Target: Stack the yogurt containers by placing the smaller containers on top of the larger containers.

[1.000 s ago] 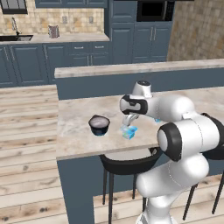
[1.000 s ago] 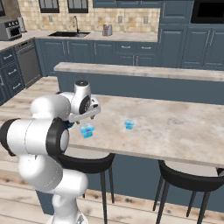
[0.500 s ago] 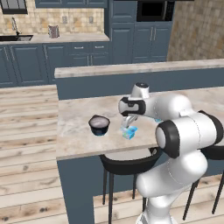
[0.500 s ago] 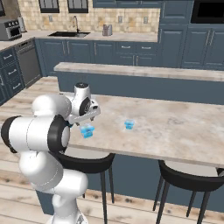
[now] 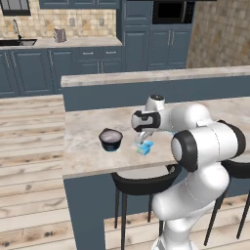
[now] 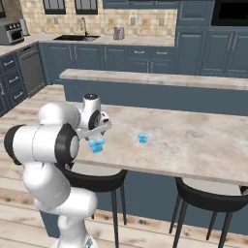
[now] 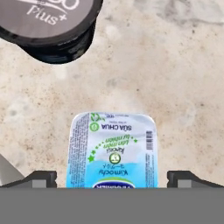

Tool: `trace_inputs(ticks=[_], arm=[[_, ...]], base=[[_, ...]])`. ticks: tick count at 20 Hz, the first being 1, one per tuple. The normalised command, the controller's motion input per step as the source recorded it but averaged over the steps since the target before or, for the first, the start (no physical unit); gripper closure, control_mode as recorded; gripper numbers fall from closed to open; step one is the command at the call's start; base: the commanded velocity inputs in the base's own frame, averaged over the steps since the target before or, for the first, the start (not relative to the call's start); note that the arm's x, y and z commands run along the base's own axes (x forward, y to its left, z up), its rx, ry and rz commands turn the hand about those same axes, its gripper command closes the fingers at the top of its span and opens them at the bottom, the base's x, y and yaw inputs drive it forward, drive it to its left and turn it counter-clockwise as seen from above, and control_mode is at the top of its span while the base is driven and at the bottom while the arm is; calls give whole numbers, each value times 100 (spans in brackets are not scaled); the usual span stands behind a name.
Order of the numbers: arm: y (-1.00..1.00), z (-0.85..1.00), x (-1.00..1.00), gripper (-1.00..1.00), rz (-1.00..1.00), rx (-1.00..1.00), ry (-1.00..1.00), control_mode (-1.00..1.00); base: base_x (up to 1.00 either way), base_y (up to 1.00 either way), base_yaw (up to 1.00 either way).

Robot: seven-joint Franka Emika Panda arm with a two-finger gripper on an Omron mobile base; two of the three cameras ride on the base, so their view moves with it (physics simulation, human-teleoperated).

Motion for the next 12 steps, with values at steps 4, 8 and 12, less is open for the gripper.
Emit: trace_inputs(ticks=[4, 8, 12], arm=[[0, -15, 0, -100, -4, 0, 0, -100], [2, -16, 2, -100, -4, 0, 0, -100], [5, -15, 4, -100, -5, 0, 0, -100]], base=[[0, 0, 0], [0, 0, 0], [0, 0, 0]])
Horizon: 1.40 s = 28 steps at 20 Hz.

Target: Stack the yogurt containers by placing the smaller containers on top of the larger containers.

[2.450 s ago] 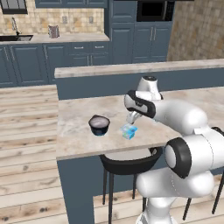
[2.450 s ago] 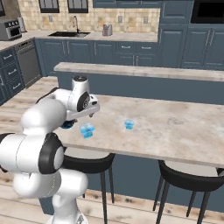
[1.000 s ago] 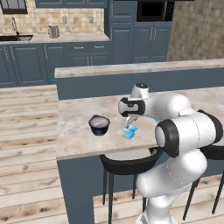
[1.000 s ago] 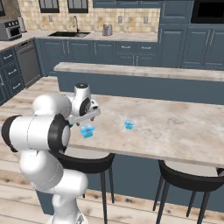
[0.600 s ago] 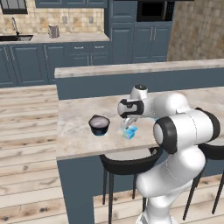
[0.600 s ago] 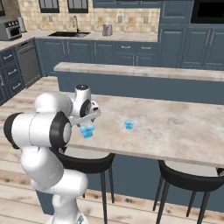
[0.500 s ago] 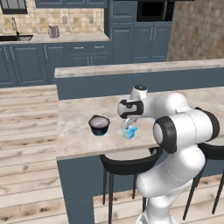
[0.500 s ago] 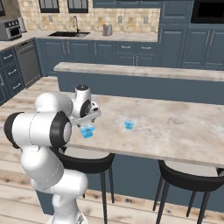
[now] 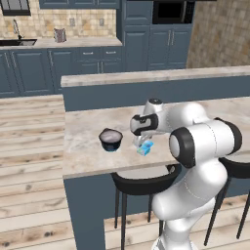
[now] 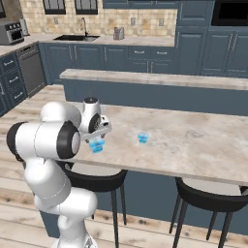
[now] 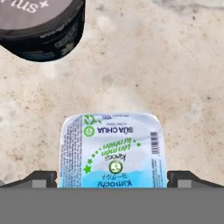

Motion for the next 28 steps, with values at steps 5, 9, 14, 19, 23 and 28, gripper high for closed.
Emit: trace_inputs(ticks=[5, 9, 14, 19, 23, 28], arm=[[5, -11, 10, -100, -5, 0, 0, -100], [0, -11, 11, -100, -4, 0, 0, -100], [0, -12, 11, -100, -2, 0, 0, -100], [0, -11, 11, -100, 0, 0, 0, -100], [0, -13, 4, -100, -1, 0, 0, -100], [-4, -15, -7, -100, -4, 0, 2, -100]], base=[[0, 0, 0], [0, 0, 0], [0, 0, 0], [0, 0, 0], [0, 0, 0], [0, 0, 0]])
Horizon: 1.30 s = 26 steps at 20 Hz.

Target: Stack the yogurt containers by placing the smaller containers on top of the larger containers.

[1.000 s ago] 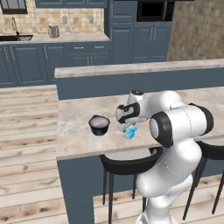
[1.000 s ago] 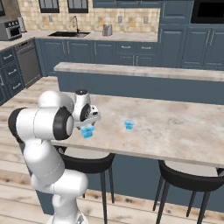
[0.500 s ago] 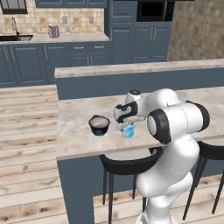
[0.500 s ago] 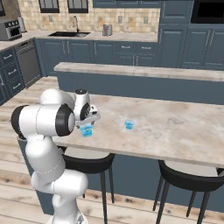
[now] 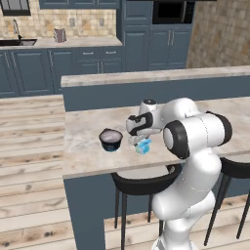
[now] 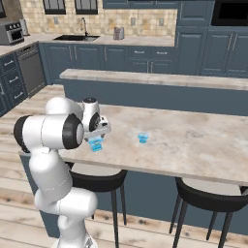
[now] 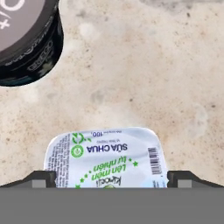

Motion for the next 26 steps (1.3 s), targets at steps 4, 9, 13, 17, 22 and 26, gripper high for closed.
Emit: trace_inputs(ticks=[4, 9, 13, 17, 22, 26], arm=[[-13, -14, -17, -100, -5, 0, 0, -100], [-12, -7, -18, -100, -5, 0, -3, -100], [-9, 0, -15, -100, -4, 0, -15, -100], [-12, 1, -9, -100, -5, 0, -13, -100], [-15, 0, -9, -100, -7, 0, -9, -100], [-22, 0, -6, -100, -9, 0, -1, -100]], base=[[0, 0, 0], [0, 0, 0], [0, 0, 0], [0, 0, 0], [0, 0, 0], [0, 0, 0]])
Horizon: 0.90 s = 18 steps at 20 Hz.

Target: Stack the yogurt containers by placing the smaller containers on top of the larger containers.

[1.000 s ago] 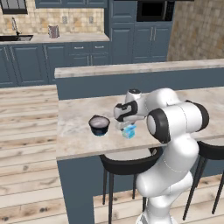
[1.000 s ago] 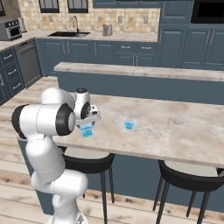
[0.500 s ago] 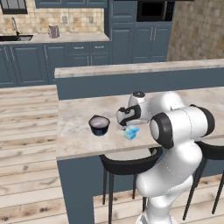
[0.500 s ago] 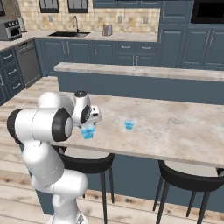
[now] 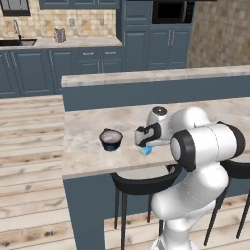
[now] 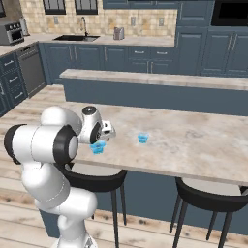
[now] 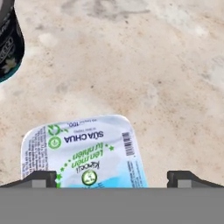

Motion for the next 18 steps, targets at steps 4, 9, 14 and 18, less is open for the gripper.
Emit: trace_inputs(ticks=[4, 9, 14, 18], arm=[[-20, 4, 0, -100, -10, 4, 0, -100], [-12, 13, 0, -100, -16, 11, 3, -100], [-3, 11, 0, -100, -21, 14, 4, -100], [0, 5, -1, -100, -20, 15, 5, -100]], base=[[0, 0, 0], [0, 0, 0], [0, 0, 0], [0, 0, 0]])
